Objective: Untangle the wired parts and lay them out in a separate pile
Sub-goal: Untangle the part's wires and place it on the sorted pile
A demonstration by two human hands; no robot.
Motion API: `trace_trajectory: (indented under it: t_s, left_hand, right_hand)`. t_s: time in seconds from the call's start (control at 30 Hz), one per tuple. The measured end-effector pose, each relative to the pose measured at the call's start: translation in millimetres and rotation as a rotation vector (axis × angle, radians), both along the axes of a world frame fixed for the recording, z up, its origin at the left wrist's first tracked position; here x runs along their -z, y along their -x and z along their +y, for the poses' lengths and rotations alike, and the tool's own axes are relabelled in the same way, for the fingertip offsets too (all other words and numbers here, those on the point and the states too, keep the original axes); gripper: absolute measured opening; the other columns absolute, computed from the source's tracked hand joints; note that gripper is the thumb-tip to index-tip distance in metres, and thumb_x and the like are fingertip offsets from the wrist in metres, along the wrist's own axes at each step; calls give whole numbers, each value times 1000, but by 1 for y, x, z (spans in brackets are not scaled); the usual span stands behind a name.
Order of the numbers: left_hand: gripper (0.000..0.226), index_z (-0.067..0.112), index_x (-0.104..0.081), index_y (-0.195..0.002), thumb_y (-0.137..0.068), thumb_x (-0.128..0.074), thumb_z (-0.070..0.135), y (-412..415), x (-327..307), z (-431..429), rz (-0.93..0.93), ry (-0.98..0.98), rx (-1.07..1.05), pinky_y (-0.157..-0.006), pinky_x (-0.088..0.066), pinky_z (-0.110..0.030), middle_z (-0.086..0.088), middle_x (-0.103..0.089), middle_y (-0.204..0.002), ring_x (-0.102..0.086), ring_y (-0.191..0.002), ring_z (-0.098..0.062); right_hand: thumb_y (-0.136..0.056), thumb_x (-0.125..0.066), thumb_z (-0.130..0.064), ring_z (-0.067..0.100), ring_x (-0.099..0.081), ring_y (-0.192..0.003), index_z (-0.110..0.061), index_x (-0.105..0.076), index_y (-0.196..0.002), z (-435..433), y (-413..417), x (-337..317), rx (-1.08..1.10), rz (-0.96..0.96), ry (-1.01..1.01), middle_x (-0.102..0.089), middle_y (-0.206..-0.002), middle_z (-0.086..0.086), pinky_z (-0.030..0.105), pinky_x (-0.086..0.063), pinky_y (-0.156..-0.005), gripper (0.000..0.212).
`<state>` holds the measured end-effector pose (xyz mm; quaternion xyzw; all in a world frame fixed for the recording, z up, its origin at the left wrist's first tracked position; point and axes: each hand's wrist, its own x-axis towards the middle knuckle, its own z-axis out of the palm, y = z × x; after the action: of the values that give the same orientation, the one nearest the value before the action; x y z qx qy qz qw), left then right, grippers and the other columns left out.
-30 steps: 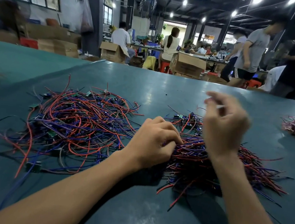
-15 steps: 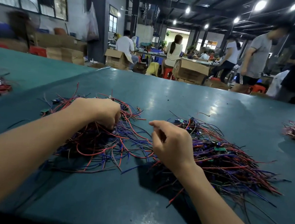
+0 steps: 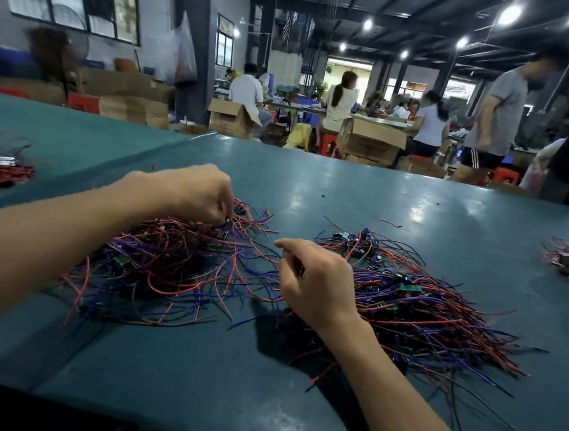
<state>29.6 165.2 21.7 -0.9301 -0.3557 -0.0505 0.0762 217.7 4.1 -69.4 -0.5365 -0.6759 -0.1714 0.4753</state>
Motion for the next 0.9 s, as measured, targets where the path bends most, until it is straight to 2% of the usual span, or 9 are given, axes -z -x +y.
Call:
trace_trajectory:
  t_s: [0.17, 0.23, 0.3, 0.4, 0.47, 0.53, 0.63, 0.77, 0.9]
  left_hand:
    - [12, 21, -82, -95, -83, -80, 20, 17, -44, -2, -173, 64, 14, -76, -54, -26, 6, -77, -84, -70, -76, -8]
    - [8, 21, -81, -92, -84, -80, 23, 20, -55, -1, -250, 76, -11, -71, -53, -24, 9, -76, -78, -68, -72, -2]
    - [6, 17, -79, -90, -86, -78, 21, 20, -60, -2, -394, 158, -30, -65, -53, -22, 5, -76, -75, -70, -68, -5]
    - [9, 3, -72, -93, -89, -72, 10, 18, -63, -9, -743, 430, -34, -66, -59, -24, -8, -78, -83, -76, -80, -16]
    - [7, 2, -69, -93, -92, -69, 9, 16, -65, -17, -916, 578, -19, -74, -58, -32, -11, -78, -89, -77, -87, -23]
    - [4, 7, -67, -92, -93, -65, 11, 10, -67, -24, -1018, 702, 16, -80, -56, -36, -11, -78, -91, -76, -91, -25]
    - [8, 13, -66, -94, -93, -58, 14, -3, -63, -32, -1141, 940, 61, -77, -59, -36, -10, -75, -91, -75, -92, -24]
    - [8, 9, -58, -94, -92, -56, 16, -31, -35, -38, -1406, 1302, 51, -60, -59, -30, -8, -69, -77, -70, -70, -20]
    - [11, 4, -57, -92, -93, -56, 16, -56, 14, -42, -1540, 1581, -12, -47, -51, -20, -8, -63, -68, -60, -54, -14]
  right_hand:
    - [-82, -65, -9, 25, -73, -73, -13, -80, -99, 2, -3, 0, 9, 3, 11, -79, -88, 2, 39, -58, -61, 22]
    - [-83, -65, -11, 26, -73, -74, -14, -80, -99, 2, -2, 1, 10, 1, 27, -79, -89, 2, 40, -58, -61, 23]
    - [-82, -63, -13, 26, -73, -74, -15, -80, -99, 2, -3, 1, 20, 2, 30, -79, -88, 2, 40, -58, -61, 24]
    - [-82, -65, -11, 26, -73, -73, -15, -80, -98, 2, -3, 1, 20, -14, 32, -79, -87, 2, 39, -59, -60, 22]
    - [-83, -67, -9, 25, -74, -75, -15, -80, -98, 3, -1, 2, 15, -19, 34, -79, -89, 2, 38, -59, -61, 21]
    - [-83, -66, -9, 25, -74, -75, -15, -80, -98, 3, -1, 2, 19, -1, 41, -79, -89, 1, 39, -58, -61, 21]
    - [-83, -64, -12, 23, -72, -73, -17, -80, -99, 3, -3, 1, 11, 29, 48, -77, -86, -1, 38, -57, -62, 23]
    - [-86, -65, -14, 20, -66, -71, -20, -79, -104, 5, -6, 3, -25, 66, 118, -70, -81, -4, 35, -55, -64, 24]
    - [-90, -67, -21, 23, -61, -85, -17, -75, -119, 8, -5, 2, 31, -10, 95, -66, -88, 0, 33, -51, -67, 30]
